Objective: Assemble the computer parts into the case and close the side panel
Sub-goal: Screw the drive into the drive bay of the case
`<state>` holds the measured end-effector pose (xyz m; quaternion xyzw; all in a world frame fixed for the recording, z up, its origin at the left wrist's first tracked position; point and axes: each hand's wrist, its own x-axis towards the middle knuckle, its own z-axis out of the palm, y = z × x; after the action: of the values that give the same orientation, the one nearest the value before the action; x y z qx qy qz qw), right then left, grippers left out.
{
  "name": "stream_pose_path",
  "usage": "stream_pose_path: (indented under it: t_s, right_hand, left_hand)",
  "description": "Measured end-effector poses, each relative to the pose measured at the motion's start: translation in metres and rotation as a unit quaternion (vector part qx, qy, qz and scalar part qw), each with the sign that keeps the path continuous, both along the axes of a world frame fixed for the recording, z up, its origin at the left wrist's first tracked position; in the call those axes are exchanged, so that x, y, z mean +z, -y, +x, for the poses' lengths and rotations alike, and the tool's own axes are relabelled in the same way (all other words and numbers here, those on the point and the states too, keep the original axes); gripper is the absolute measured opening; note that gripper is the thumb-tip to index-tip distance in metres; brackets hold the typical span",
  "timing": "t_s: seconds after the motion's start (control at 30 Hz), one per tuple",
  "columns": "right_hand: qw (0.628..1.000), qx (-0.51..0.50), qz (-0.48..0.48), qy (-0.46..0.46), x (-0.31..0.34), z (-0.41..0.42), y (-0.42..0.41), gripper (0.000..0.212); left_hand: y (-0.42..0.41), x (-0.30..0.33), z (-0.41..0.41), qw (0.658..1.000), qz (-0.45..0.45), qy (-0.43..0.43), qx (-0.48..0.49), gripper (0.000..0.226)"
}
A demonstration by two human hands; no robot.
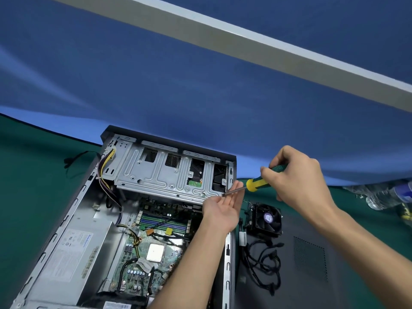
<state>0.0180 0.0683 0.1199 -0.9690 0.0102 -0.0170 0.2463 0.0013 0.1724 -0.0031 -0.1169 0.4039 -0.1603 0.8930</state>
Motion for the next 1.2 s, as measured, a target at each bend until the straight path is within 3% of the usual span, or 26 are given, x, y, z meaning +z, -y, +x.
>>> stream_pose_path:
  t_s: [0.37,0.57,0.63,0.7,0.8,0.83,0.9,0.97,1.07,1.2]
  right_hand:
    - [0.999,0.006,-0.049,-0.013,0.001,0.006,-0.013,0.019]
    - [0.998,0.001,-0.057,-0.016,-0.001,0.008,-0.015,0.018]
    - [0.998,-0.002,-0.054,-0.016,-0.001,0.008,-0.014,0.018]
    - [0.999,-0.007,-0.049,-0.015,-0.001,0.008,-0.013,0.018]
    - [0.999,-0.018,-0.039,-0.007,-0.002,0.007,-0.009,0.019]
    - [0.999,-0.022,-0.036,-0.004,-0.003,0.006,-0.008,0.019]
    - [0.999,-0.031,-0.03,-0.001,-0.003,0.005,-0.005,0.018]
    - [0.999,-0.035,-0.024,-0.001,-0.004,0.003,-0.003,0.018]
    - [0.999,-0.042,-0.016,0.003,-0.006,0.001,0.0,0.018]
    - [0.999,-0.049,-0.01,0.003,-0.008,0.0,0.002,0.019]
  left_hand:
    - [-0.011,0.0,-0.008,0.994,0.032,0.008,-0.107,0.036]
    - [-0.015,-0.002,-0.013,0.98,0.103,0.036,-0.163,0.034]
    - [-0.017,0.0,-0.016,0.961,0.173,0.05,-0.211,0.028]
    - [-0.021,0.0,-0.017,0.905,0.314,0.075,-0.277,0.021]
    - [-0.032,-0.005,-0.01,0.771,0.539,0.122,-0.315,0.015]
    - [-0.036,-0.008,-0.004,0.705,0.617,0.144,-0.318,0.015]
    - [-0.04,-0.009,0.005,0.534,0.75,0.2,-0.336,0.015]
    - [-0.042,-0.009,0.011,0.404,0.801,0.242,-0.369,0.017]
    - [-0.042,-0.02,0.016,0.299,0.819,0.286,-0.398,0.021]
    - [-0.041,-0.032,0.018,0.207,0.826,0.335,-0.402,0.024]
